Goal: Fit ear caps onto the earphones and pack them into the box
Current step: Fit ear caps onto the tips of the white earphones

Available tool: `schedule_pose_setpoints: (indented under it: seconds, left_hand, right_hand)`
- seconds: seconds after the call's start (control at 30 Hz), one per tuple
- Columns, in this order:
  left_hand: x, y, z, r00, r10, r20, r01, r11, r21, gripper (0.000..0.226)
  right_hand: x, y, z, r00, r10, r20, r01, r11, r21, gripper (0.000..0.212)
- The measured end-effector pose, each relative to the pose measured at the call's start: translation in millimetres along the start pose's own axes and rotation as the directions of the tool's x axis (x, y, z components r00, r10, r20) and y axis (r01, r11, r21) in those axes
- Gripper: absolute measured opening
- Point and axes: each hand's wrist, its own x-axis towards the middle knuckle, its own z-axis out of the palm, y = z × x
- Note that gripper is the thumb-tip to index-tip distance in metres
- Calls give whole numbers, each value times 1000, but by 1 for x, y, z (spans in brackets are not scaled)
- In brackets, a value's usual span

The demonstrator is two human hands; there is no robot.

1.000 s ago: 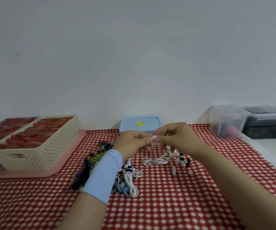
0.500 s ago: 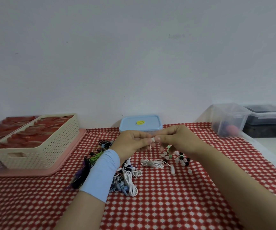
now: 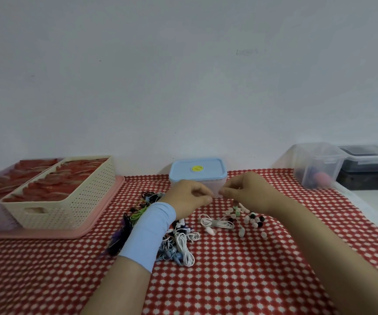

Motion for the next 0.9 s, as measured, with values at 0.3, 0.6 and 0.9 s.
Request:
schedule_pose_setpoints:
  seconds: [0.3,0.6,0.9]
  left_hand:
    - [45,4,-35,995,18,-103,29,900,436,36]
    - [51,-22,-41,986,-152,-74,168,921,351,61]
    - [52,-29,-44,967,-109,-232,160,964,213,63]
  right_hand:
    - [38,-21,-10,993,-104,-55,53,814,-578,35]
    - [57,-24,3,980,186,73,-119,839,-531,59]
    - [60,-16,7,999,35,-22,-41,819,-572,40]
